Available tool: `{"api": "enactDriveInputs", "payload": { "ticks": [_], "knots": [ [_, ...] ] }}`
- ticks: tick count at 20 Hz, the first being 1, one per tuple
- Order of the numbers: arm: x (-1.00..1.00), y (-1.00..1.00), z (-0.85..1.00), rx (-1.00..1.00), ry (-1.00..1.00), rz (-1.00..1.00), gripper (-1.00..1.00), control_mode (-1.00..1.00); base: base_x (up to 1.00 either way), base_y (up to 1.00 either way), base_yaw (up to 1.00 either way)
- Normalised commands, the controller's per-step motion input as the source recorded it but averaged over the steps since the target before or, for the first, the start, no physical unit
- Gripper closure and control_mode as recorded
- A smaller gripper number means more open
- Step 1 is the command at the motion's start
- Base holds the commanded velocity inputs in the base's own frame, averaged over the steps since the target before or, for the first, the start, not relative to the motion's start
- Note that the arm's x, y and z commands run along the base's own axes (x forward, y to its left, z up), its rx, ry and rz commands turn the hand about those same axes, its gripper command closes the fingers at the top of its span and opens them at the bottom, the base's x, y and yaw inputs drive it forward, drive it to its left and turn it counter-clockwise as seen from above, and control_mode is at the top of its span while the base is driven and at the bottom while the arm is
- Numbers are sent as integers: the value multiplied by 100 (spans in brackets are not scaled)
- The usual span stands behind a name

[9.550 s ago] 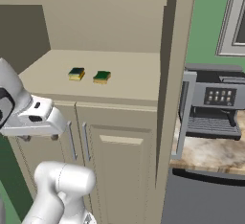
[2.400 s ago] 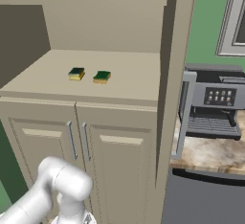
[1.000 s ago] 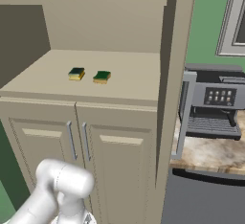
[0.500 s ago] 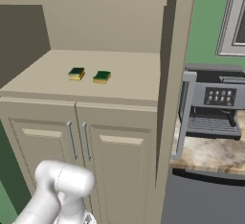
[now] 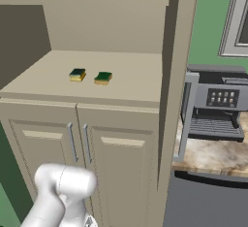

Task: Pick up the sponge and sponge from the sink, and place them back in the cabinet, and close the cabinet doors.

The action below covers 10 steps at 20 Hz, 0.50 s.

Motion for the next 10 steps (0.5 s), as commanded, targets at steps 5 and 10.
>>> {"api": "enactDriveInputs", "payload": {
  "ticks": [5, 10],
  "knots": [
    [12, -31, 5, 0, -1, 0, -100, -100, 0, 0, 0],
    [16, -29, 5, 0, -1, 0, -100, -100, 0, 0, 0]
  ]
}}
